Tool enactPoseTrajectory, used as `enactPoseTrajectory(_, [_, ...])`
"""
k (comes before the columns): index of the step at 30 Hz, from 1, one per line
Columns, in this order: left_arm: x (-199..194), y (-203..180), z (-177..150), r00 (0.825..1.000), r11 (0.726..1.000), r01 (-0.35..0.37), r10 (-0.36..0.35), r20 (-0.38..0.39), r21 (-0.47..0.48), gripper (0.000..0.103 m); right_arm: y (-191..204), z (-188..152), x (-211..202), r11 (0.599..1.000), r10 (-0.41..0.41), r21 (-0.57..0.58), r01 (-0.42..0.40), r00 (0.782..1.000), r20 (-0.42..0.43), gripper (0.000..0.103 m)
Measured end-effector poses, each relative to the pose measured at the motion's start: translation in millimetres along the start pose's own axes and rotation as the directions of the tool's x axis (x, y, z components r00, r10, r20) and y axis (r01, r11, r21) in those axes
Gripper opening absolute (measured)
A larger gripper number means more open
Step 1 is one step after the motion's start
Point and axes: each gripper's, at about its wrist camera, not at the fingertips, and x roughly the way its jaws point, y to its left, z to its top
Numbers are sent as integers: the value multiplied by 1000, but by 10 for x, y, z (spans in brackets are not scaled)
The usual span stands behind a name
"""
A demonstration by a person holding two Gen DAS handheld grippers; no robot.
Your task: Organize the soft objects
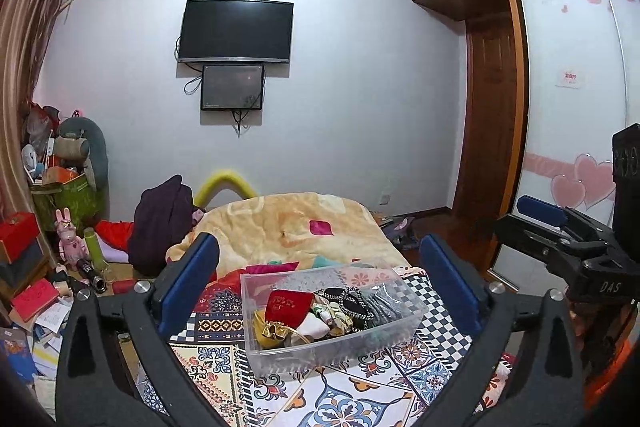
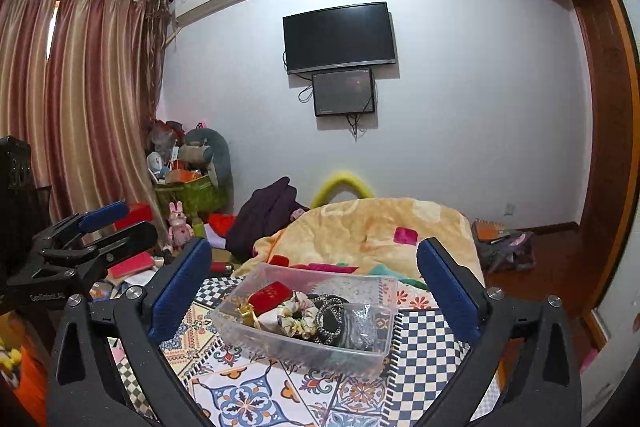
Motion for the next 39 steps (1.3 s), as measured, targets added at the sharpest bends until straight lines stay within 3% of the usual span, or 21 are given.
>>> enactPoseTrajectory(39, [18, -8, -56, 1000, 1000, 18, -18, -16, -4, 103, -7, -60, -55, 1000, -3, -5, 3, 1000, -7, 103])
